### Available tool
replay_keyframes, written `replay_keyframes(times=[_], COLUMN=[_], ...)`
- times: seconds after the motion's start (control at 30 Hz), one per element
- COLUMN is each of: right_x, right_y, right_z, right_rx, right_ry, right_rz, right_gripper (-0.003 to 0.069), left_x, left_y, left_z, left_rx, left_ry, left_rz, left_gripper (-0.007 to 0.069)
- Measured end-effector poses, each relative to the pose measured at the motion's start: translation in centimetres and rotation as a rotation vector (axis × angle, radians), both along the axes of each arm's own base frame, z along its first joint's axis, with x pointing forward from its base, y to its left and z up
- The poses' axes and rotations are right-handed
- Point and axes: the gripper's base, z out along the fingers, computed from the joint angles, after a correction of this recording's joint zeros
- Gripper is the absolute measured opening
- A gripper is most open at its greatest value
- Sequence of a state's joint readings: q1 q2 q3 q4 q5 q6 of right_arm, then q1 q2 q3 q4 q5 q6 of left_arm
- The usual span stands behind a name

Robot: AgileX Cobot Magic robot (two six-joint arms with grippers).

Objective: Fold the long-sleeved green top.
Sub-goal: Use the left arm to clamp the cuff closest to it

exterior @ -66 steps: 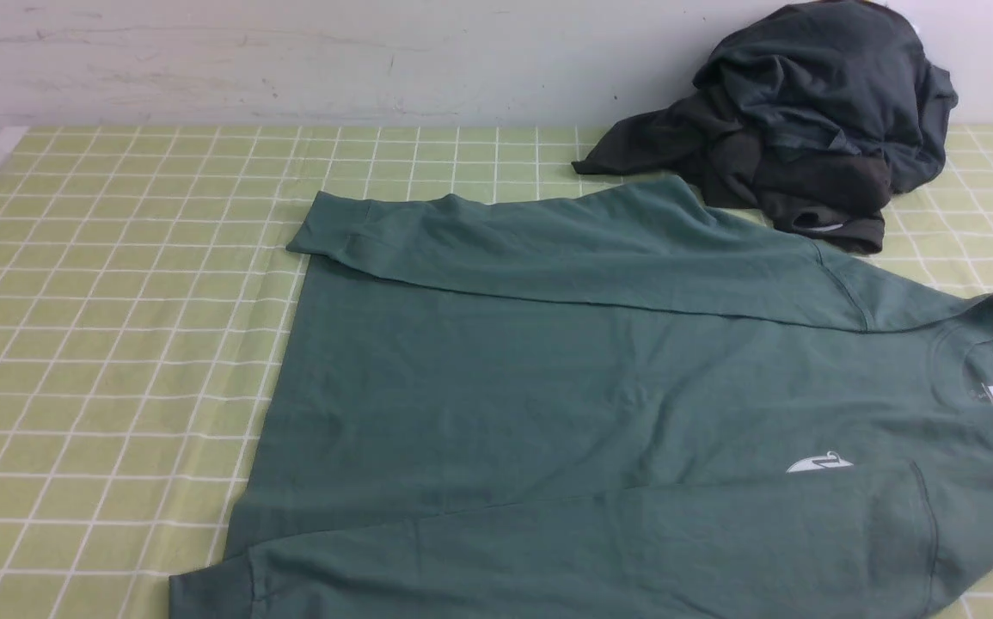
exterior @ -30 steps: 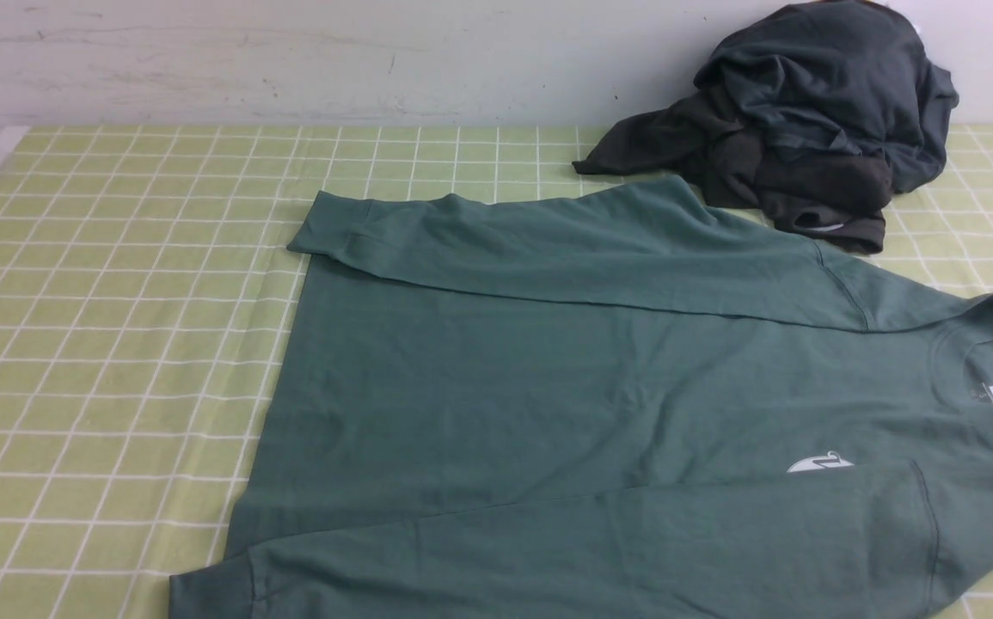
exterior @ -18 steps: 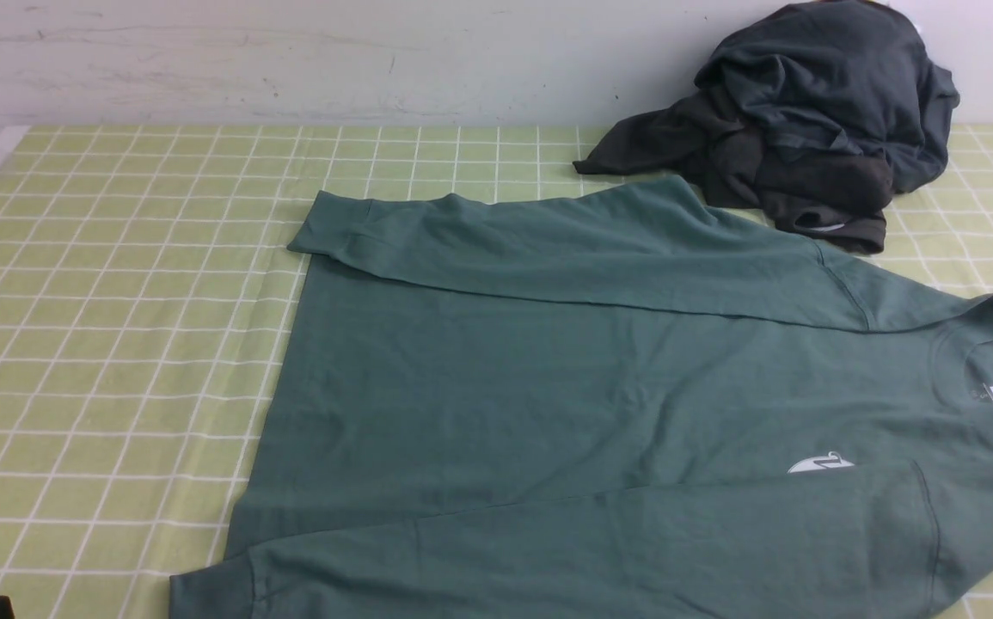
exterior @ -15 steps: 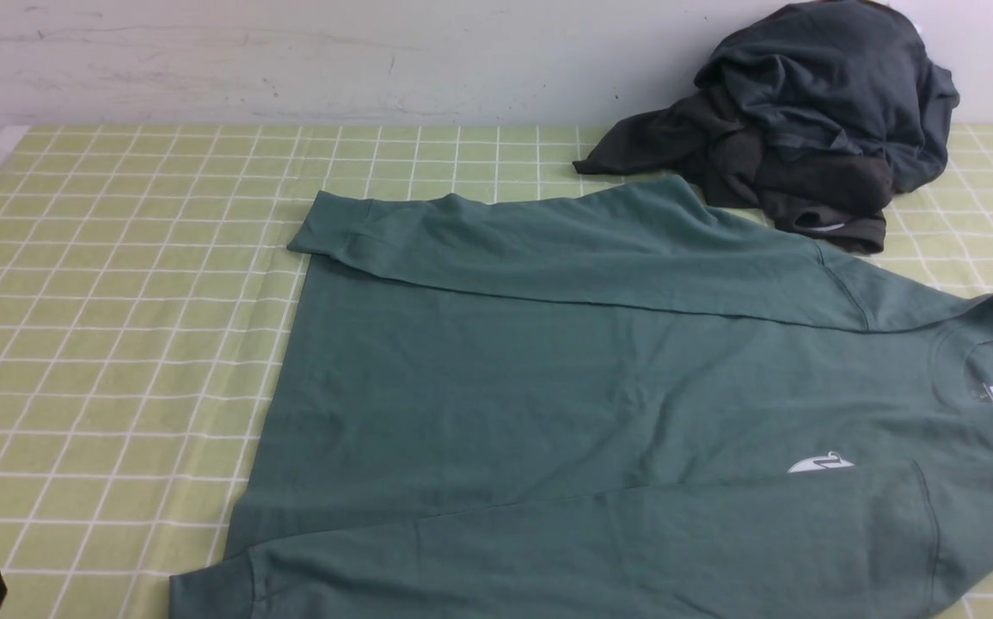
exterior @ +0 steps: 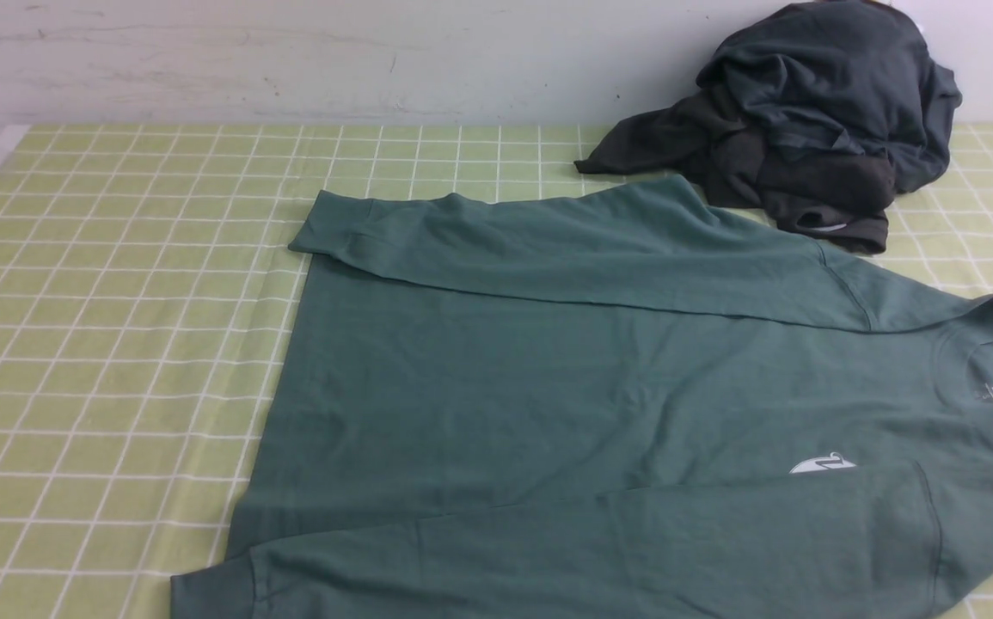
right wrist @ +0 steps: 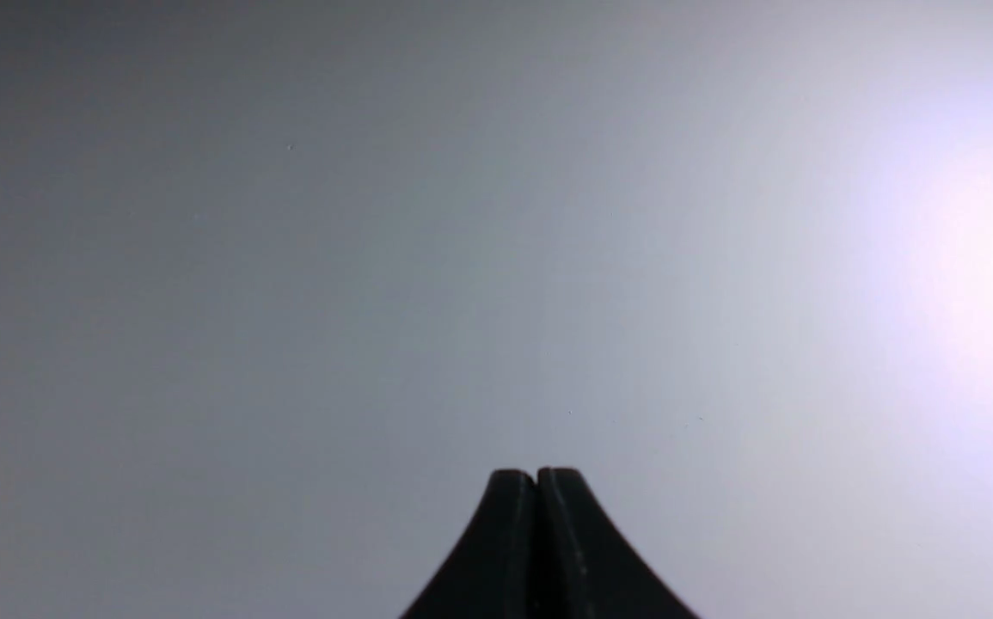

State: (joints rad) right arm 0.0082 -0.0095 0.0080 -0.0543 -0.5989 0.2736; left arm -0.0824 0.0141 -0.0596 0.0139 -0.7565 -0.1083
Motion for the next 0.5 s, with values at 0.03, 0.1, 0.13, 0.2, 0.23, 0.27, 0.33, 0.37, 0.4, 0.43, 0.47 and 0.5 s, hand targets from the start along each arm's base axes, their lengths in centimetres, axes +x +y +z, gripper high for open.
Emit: replay_keyframes(times=[0.03,0.1,0.13,0.2,0.23,0.27,0.33,0.37,0.4,0.43,0.47,0.5], right_x=[0.0,0.2,0.5,1.2,2.4,3.2,5.2,6.4,6.6,8.5,8.7,9.7], right_y=[0.0,-0.1,-0.1,-0.1,-0.1,-0.2,-0.2,-0.2,-0.3,-0.3,-0.4,-0.4], right_z=[1.1,4.1,5.3,8.2,9.2,9.8,10.1,9.5,9.3,7.3,7.1,5.1], right_rx=[-0.002,-0.025,-0.039,-0.068,-0.089,-0.098,-0.107,-0.11,-0.111,-0.087,-0.082,-0.049], right_ry=[0.014,0.035,0.046,0.08,0.151,0.198,0.334,0.435,0.457,0.683,0.711,0.912], right_rz=[-0.006,-0.034,-0.049,-0.08,-0.097,-0.103,-0.107,-0.105,-0.105,-0.089,-0.087,-0.071], right_gripper=[-0.0014,-0.0014,-0.0014,-0.0014,-0.0014,-0.0014,-0.0014,-0.0014,-0.0014,-0.0014,-0.0014,-0.0014], left_x=[0.1,0.8,1.3,2.8,4.6,5.7,8.5,9.9,9.9,12.1,12.3,13.4], left_y=[-0.1,-0.5,-0.6,-0.7,-0.7,-0.6,-0.6,-0.6,-0.6,-0.5,-0.5,-0.5], left_z=[2.1,5.7,7.0,9.4,10.1,10.3,9.6,8.6,8.6,6.3,6.0,3.8], left_rx=[0.02,0.095,0.122,0.167,0.177,0.177,0.178,0.168,0.164,0.114,0.097,0.041], left_ry=[0.025,0.121,0.17,0.308,0.422,0.492,0.679,0.794,0.794,1.025,1.054,1.258], left_rz=[0.001,0.022,0.033,0.064,0.074,0.077,0.084,0.084,0.082,0.072,0.065,0.054], left_gripper=[-0.0003,-0.0003,-0.0003,-0.0003,-0.0003,-0.0003,-0.0003,-0.0003,-0.0003,-0.0003,-0.0003,-0.0003])
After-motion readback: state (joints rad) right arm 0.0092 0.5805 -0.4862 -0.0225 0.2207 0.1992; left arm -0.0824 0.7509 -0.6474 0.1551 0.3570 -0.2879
